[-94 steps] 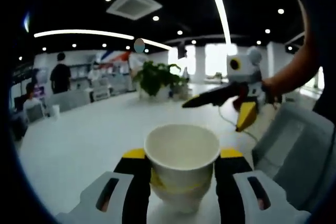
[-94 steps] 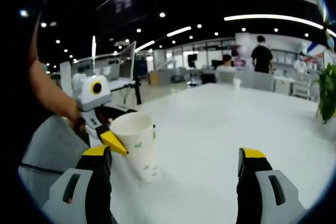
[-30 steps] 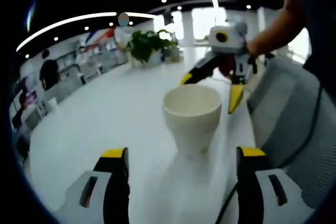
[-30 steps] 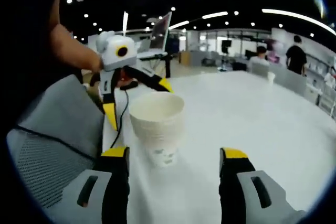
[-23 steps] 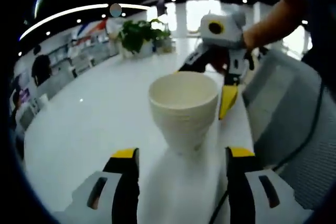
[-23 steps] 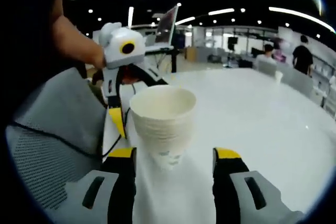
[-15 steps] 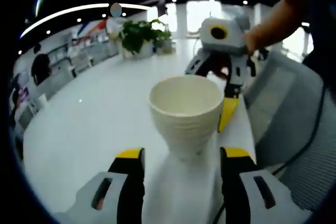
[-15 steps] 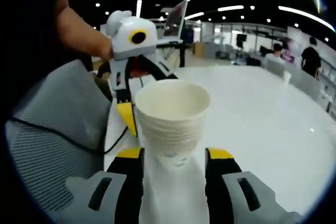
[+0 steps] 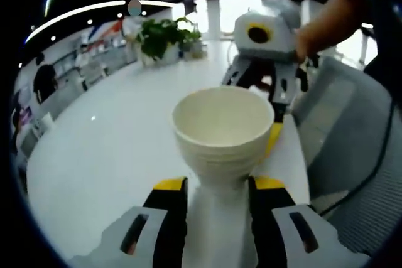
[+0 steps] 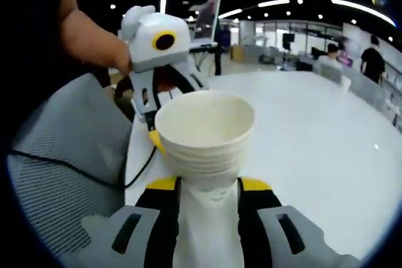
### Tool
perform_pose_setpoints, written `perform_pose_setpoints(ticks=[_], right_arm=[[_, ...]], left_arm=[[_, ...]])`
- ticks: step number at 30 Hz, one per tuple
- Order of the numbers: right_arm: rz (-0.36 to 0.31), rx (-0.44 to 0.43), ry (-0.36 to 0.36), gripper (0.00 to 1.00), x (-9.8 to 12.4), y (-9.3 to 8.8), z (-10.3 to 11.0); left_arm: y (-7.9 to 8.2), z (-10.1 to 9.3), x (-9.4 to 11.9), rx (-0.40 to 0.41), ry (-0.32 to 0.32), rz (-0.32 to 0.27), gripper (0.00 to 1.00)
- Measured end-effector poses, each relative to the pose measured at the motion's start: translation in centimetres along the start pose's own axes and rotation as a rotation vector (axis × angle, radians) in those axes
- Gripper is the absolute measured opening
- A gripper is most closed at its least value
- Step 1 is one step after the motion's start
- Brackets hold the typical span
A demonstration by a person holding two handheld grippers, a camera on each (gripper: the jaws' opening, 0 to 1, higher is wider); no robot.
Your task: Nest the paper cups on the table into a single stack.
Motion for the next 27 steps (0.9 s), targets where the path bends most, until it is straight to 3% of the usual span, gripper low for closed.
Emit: perform_pose_setpoints(ticks=[14,27], right_arm=[[-0.022,-0.023,0.005,0.32,0.8,0.8,-1.5],[-0.016,0.004,-0.013,0.32,1.1,3.3,-7.5]], left_arm=[[1.3,1.3,0.4,0.011,-0.008,-0.006,0.31],[3.8,7.3,0.0,0.001,-0.005,-0.014,0.31]])
Point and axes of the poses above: the point that each gripper's makers call its tool centre point, and the gripper's own axes: x roughly backward along the fingers, z roughly to its left, y roughly out of its top, the point moved 10 cm from there along x, roughly backward along the fingers, and after that the axes turned 14 degrees about z, right-handed, at the moved point
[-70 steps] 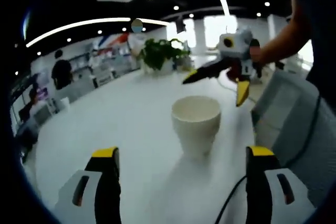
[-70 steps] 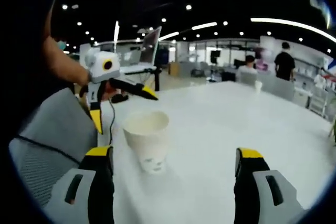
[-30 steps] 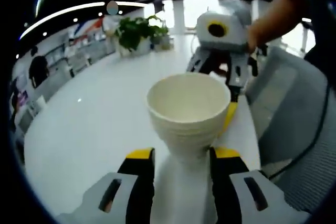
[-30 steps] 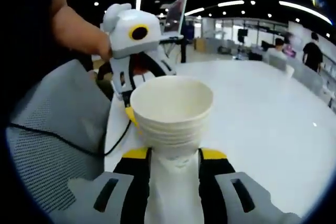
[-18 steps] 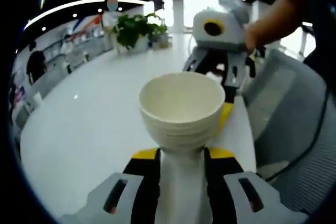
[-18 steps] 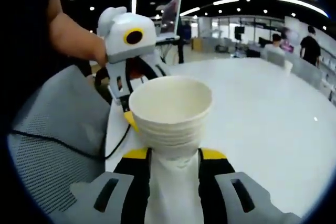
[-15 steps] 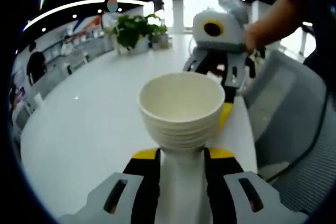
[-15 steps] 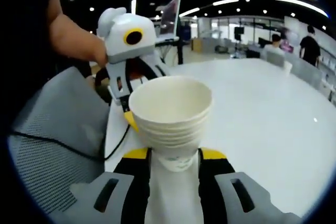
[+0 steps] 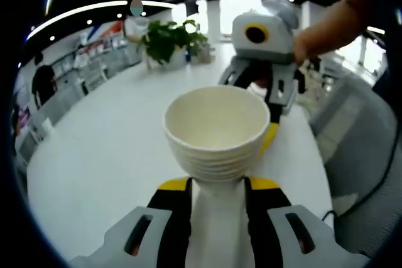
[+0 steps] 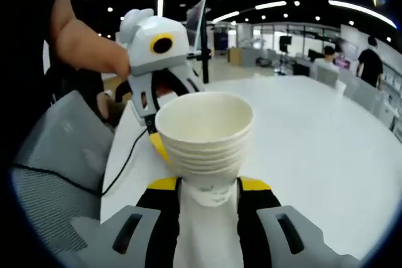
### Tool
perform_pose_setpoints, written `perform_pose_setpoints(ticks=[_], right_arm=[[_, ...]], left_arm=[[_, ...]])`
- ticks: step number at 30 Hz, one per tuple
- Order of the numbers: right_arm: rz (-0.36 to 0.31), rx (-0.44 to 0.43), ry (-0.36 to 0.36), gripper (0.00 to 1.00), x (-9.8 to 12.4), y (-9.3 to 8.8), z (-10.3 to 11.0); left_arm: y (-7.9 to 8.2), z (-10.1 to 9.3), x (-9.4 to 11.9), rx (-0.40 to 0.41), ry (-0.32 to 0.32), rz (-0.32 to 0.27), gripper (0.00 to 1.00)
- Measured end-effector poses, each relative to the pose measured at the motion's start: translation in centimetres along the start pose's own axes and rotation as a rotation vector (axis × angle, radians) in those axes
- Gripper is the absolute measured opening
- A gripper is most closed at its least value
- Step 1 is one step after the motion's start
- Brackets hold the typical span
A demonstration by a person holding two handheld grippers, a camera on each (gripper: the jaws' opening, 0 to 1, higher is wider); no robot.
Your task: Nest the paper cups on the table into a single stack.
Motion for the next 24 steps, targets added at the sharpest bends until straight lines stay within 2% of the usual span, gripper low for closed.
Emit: perform_pose_setpoints(ticks=[6,12,24], right_arm=[[-0.003,0.005,0.002,0.32,-0.4,0.8,-2.9],[-0.033,-0.020,0.030,0.32,-1.4,1.0,-5.3],[0.019,0.021,0.038,0.32,-3.4,2.7,-9.9]], left_arm=[[0.8,2.7,-0.5,0.017,0.006,-0.005,0.31],[0.7,4.9,-1.0,0.036,0.002,-0.010,0.31],[0.7,9.6,-2.3,0.059,0.010,-0.001,0.31]])
Point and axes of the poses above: the point that each gripper's makers call its tool centre point, and the gripper's own axes: x roughly backward along the fingers, z roughly to its left, y roughly out of its top, the point moved 10 cm from there along x, roughly backward along the fingers, and after that the axes turned 14 degrees about z, right-handed, at the moved point
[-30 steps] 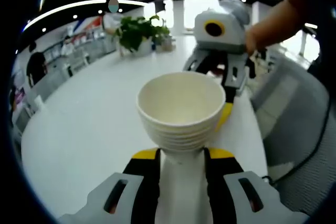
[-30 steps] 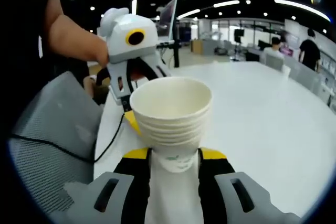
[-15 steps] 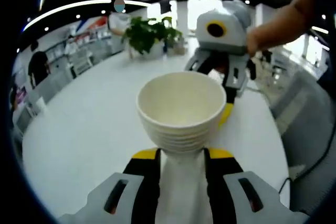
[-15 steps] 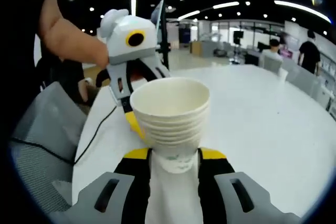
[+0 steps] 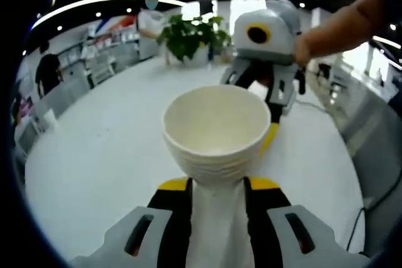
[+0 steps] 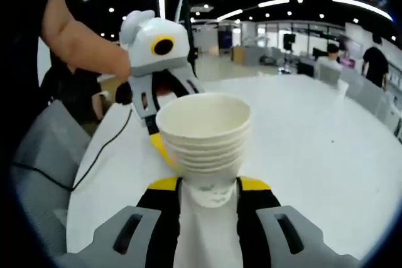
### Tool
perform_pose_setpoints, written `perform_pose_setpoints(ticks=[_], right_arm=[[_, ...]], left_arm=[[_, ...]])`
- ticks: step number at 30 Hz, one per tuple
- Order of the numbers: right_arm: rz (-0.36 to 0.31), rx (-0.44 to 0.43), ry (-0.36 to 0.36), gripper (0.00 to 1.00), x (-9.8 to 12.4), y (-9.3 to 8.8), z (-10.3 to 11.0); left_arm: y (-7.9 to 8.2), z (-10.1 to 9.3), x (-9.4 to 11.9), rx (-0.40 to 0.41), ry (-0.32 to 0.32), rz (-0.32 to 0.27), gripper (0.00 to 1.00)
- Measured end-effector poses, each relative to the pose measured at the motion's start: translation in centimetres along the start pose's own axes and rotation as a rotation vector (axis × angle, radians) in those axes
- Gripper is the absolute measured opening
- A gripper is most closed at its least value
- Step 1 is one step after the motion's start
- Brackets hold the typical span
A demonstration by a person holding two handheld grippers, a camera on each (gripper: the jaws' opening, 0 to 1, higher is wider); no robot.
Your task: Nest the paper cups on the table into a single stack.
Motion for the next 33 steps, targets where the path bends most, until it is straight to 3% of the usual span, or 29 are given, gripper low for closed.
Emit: perform_pose_setpoints(ticks=[6,14,20,25,29,33], right_arm=[[0.008,-0.003,0.017,0.31,-0.7,0.3,-2.1],[0.016,0.016,0.001,0.31,-0.5,1.0,-3.9],[0.016,0.014,-0.002,0.31,-0.9,0.7,-4.6],[0.033,0.009,-0.011,0.32,-1.7,-0.1,-4.4],[0.018,-0.020,-0.027,0.32,-1.9,-0.8,-4.2],[0.028,0.001,-0.045,0.33,-2.1,-0.5,-4.1]], left_arm=[[0.1,2.1,-0.7,0.017,-0.007,-0.003,0.31],[0.9,3.5,-0.9,0.005,0.017,0.001,0.31],[1.0,4.1,-1.3,0.009,0.023,-0.005,0.31],[0.4,3.8,-2.5,0.007,0.025,0.023,0.31],[0.1,3.7,-2.4,0.021,0.026,-0.017,0.31],[0.3,3.7,-2.3,0.008,0.029,-0.015,0.31]])
Point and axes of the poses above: the point that each gripper's makers call its tool centre point, and the gripper's own axes: x roughly backward along the fingers, z roughly to its left, y roughly out of its top, the point moved 10 cm from there along x, roughly backward along the fingers, and after that the axes turned 14 degrees about z, right-handed, at the moved point
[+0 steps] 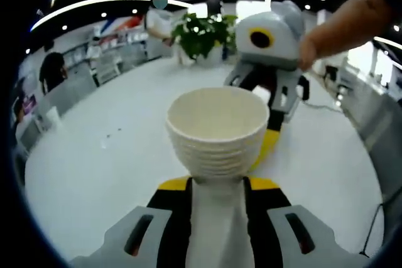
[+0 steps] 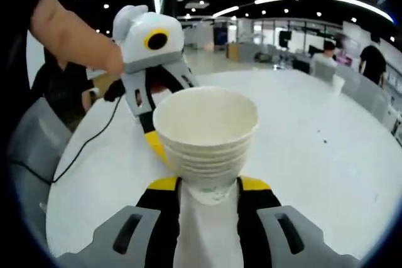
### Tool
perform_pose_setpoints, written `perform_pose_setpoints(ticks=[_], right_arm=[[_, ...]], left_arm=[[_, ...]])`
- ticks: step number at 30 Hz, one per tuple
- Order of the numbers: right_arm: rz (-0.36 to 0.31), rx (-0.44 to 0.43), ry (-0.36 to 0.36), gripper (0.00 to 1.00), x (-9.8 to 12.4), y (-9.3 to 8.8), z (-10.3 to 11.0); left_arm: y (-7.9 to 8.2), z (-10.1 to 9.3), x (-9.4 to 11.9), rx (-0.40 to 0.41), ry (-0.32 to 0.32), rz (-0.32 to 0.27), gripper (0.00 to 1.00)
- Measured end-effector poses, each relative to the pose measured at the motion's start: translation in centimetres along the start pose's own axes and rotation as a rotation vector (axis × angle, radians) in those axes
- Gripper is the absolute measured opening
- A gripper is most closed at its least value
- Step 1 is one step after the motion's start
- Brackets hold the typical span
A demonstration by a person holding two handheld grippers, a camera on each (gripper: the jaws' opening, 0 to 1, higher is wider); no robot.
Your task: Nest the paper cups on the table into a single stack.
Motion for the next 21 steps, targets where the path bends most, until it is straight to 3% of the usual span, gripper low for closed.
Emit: perform_pose_setpoints(ticks=[4,5,8,9,14,15,21], right_arm=[[0.014,-0.017,0.003,0.38,-0.2,0.4,0.3],[0.033,0.008,-0.004,0.43,-0.2,0.4,0.2],[0.032,-0.016,-0.007,0.68,-0.4,0.5,0.6],[0.034,-0.020,-0.014,0.73,-0.3,0.5,0.7],[0.019,-0.060,-0.090,0.99,0.7,0.5,0.7],[0.001,-0.084,-0.128,0.99,1.2,0.7,0.6],[-0.032,-0.112,-0.193,1.00,3.2,0.0,1.9]], left_arm=[[0.1,-0.1,-0.1,0.003,0.004,0.008,0.37],[0.0,0.1,-0.1,0.002,0.041,0.027,0.41],[0.1,0.3,0.1,0.042,0.057,-0.036,0.67],[0.1,0.3,0.2,0.047,0.065,-0.032,0.74],[-0.4,0.6,1.4,0.080,0.141,-0.051,0.94],[-0.5,0.6,1.6,0.087,0.155,-0.059,0.98],[-1.3,0.1,3.8,0.161,0.195,-0.084,0.98]])
Point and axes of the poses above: the point that each gripper's makers call its tool centre point, and the gripper's own axes: x roughly backward along the fingers, z roughly to its left, y roughly out of its top, the point moved 10 cm from there along x, roughly backward along the fingers, and after that the axes turned 14 degrees about z, right-handed, at the moved point
